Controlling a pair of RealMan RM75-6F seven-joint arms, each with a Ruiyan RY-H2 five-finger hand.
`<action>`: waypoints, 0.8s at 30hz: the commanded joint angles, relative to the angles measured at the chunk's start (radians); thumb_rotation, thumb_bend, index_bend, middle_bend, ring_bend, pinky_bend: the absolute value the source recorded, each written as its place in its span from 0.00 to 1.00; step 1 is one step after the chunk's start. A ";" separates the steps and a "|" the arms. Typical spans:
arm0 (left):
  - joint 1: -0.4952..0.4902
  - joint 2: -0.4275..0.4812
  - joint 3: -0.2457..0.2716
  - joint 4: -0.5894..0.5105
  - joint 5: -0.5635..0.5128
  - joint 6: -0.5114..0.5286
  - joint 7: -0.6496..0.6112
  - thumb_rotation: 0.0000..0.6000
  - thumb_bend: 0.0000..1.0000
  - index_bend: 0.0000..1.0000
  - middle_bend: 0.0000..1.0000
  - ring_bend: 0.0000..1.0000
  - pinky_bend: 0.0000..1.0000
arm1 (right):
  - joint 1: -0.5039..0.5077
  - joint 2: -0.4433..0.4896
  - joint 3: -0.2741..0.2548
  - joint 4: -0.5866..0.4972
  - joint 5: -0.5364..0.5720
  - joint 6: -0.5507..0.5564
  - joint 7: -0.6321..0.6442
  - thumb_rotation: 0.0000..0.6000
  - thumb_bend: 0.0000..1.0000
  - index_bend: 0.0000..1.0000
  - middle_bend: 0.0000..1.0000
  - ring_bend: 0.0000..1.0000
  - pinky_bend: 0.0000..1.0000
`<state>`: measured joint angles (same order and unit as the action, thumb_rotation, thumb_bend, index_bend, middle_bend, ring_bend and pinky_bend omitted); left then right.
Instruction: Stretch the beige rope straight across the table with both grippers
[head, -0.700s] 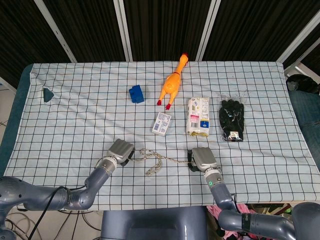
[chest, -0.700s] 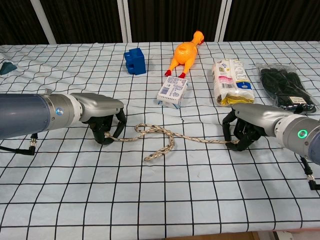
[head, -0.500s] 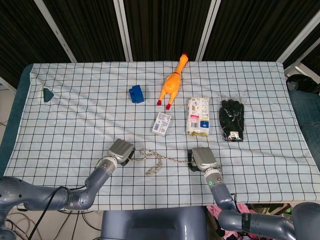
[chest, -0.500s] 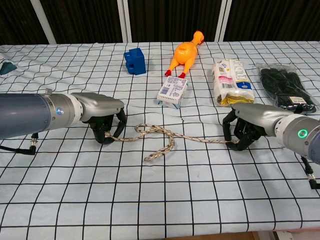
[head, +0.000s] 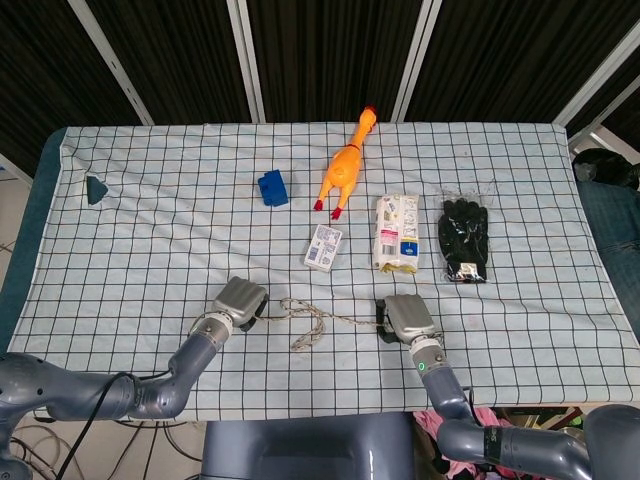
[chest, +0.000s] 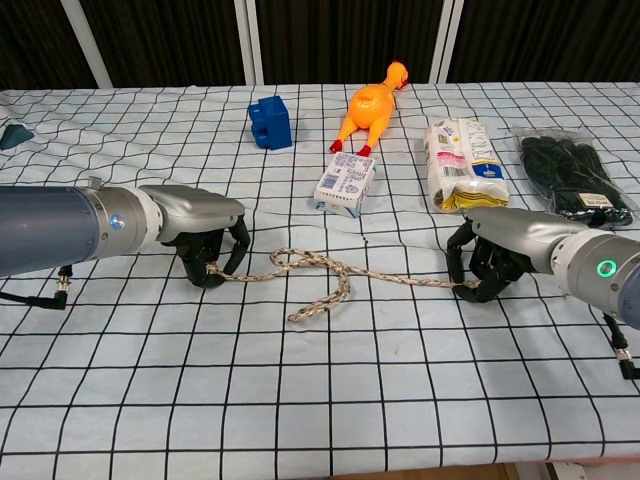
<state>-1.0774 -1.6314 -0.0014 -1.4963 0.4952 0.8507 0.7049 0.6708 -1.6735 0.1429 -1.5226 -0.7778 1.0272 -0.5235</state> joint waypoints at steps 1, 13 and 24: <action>0.001 0.002 -0.001 0.000 0.001 -0.002 -0.002 1.00 0.40 0.61 1.00 0.94 0.85 | 0.000 0.000 0.001 0.001 -0.001 0.001 0.000 1.00 0.41 0.63 0.88 1.00 1.00; 0.005 0.042 -0.016 -0.042 0.016 0.019 -0.017 1.00 0.41 0.62 1.00 0.94 0.85 | -0.016 0.050 0.010 -0.032 -0.003 0.034 0.001 1.00 0.41 0.63 0.88 1.00 1.00; 0.043 0.255 -0.013 -0.180 0.037 0.129 -0.010 1.00 0.41 0.63 1.00 0.94 0.85 | -0.077 0.284 0.041 -0.157 -0.033 0.092 0.052 1.00 0.41 0.63 0.88 1.00 1.00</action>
<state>-1.0475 -1.4163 -0.0202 -1.6524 0.5312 0.9583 0.6917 0.6134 -1.4480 0.1739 -1.6477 -0.8039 1.1093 -0.4898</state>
